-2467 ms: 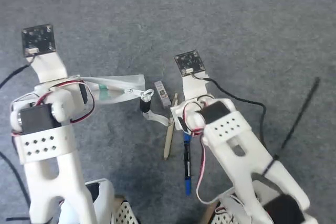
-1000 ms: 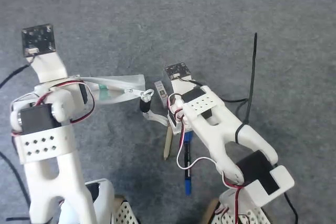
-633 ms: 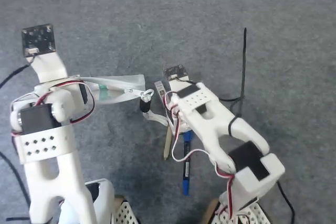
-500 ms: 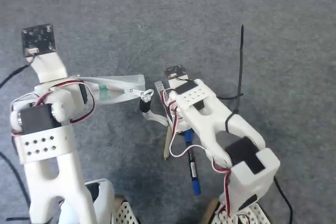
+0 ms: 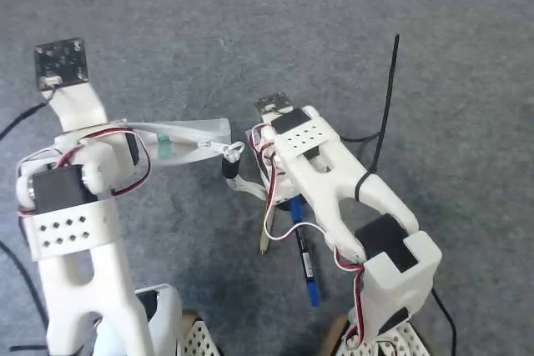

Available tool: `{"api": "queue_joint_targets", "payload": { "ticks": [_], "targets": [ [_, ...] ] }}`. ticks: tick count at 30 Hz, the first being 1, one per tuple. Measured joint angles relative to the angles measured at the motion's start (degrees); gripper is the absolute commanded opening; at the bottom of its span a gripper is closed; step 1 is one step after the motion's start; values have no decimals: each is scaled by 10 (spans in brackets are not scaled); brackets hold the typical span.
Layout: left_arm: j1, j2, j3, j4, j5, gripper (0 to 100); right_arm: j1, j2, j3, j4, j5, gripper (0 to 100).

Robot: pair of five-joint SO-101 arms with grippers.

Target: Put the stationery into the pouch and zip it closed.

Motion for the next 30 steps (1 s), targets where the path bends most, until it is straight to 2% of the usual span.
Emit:
{"api": "queue_joint_targets", "payload": {
  "ticks": [17, 25, 30],
  "targets": [
    [0, -3, 6, 0, 0, 11, 0, 0, -149, 185, 1, 7],
    [0, -3, 7, 0, 0, 11, 0, -5, -166, 193, 1, 7],
    [0, -3, 7, 0, 0, 11, 0, -83, -132, 193, 1, 7]
  ]
}}
